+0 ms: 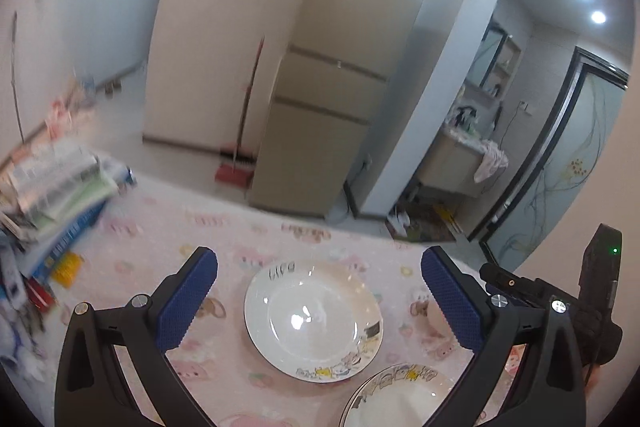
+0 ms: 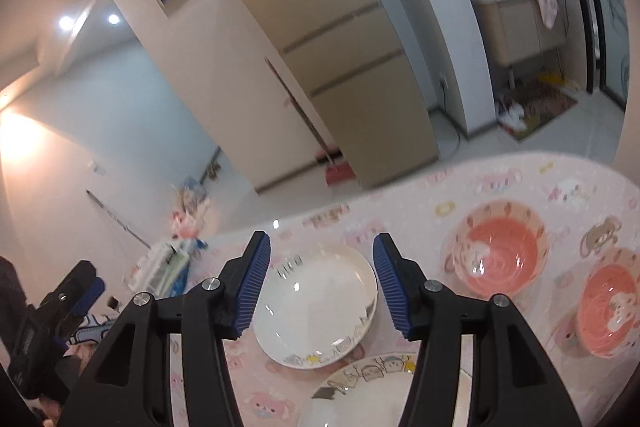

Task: Organize plates and bowls
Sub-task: 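Withdraw both grippers and move them to the white 'Life' plate, then close both grippers on the rim of the white 'Life' plate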

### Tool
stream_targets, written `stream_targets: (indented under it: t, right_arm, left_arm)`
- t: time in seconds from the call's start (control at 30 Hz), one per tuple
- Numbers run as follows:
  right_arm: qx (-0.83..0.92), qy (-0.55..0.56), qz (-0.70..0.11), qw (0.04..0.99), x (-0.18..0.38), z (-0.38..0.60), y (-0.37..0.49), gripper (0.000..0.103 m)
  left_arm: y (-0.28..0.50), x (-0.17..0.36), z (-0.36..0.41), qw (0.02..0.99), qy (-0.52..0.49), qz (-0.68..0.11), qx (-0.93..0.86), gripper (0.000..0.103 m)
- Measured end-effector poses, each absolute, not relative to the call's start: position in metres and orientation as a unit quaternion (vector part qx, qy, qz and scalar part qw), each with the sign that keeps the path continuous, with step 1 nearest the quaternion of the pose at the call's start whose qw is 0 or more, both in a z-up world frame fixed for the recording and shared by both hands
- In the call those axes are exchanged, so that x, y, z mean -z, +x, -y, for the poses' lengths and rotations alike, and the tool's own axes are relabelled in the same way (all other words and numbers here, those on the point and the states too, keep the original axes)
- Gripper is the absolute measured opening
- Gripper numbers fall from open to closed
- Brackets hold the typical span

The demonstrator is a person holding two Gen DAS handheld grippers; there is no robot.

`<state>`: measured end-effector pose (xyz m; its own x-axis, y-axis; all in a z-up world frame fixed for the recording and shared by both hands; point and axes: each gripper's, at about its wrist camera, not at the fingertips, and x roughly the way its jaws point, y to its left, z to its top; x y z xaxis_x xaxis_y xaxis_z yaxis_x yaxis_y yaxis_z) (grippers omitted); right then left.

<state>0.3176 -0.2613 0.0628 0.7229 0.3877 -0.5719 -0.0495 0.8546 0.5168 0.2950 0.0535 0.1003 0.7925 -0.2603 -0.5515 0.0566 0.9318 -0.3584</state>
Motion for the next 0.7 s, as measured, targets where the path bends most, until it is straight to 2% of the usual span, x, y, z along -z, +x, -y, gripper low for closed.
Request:
stream_targets:
  t: [0.23, 0.5, 0.63, 0.67, 0.7]
  right_arm:
    - [-0.128, 0.217, -0.431, 0.867, 0.003, 0.247, 0.359, 0.053]
    - [-0.112, 0.201, -0.497, 0.837, 0.056, 0.237, 0.377, 0.053]
    - [-0.12, 0.205, -0.516, 0.823, 0.072, 0.238, 0.383, 0.05]
    - [-0.119, 0.205, -0.52, 0.821, 0.076, 0.237, 0.384, 0.047]
    - [-0.116, 0.204, -0.523, 0.819, 0.079, 0.236, 0.386, 0.046]
  left_arm:
    - [0.347, -0.029, -0.054, 0.906, -0.125, -0.403, 0.032, 0.103]
    - [0.377, 0.04, -0.069, 0.86, -0.187, -0.47, 0.065, 0.094]
    - [0.383, 0.058, -0.068, 0.85, -0.182, -0.492, 0.051, 0.085]
    - [0.384, 0.062, -0.069, 0.847, -0.182, -0.497, 0.046, 0.074]
    - [0.387, 0.068, -0.07, 0.843, -0.184, -0.503, 0.042, 0.07]
